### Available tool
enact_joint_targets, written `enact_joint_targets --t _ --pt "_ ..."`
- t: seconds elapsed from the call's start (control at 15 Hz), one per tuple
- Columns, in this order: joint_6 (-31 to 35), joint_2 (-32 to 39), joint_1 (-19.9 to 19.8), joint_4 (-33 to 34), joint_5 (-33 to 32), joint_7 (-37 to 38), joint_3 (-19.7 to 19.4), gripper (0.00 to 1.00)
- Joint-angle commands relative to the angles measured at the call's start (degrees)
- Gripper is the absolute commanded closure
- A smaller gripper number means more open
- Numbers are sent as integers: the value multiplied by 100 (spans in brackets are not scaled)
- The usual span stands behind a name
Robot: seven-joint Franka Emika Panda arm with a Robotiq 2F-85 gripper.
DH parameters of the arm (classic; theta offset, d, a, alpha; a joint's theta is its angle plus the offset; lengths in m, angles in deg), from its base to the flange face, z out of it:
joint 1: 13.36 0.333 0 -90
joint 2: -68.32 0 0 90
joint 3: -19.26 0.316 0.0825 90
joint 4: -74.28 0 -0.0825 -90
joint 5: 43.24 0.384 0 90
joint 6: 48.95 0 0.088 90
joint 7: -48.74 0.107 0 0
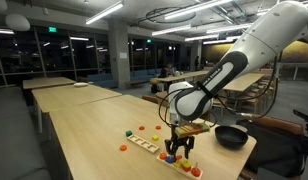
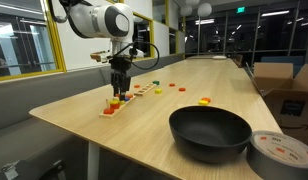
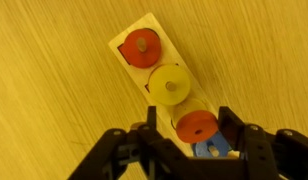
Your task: Put the orange object in the middle position on the wooden board
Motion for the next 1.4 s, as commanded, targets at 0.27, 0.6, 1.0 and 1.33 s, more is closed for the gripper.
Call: enact_joint_targets --t 0.27,0.6,1.0,1.33 --pt "-46 -184 23 -255 82 188 22 0" --pt "-62 -234 -1 -219 28 303 -20 0" --pt "-167 -390 -83 -27 12 393 -70 0" --pt "-108 -546 -193 -134 -239 684 -186 0"
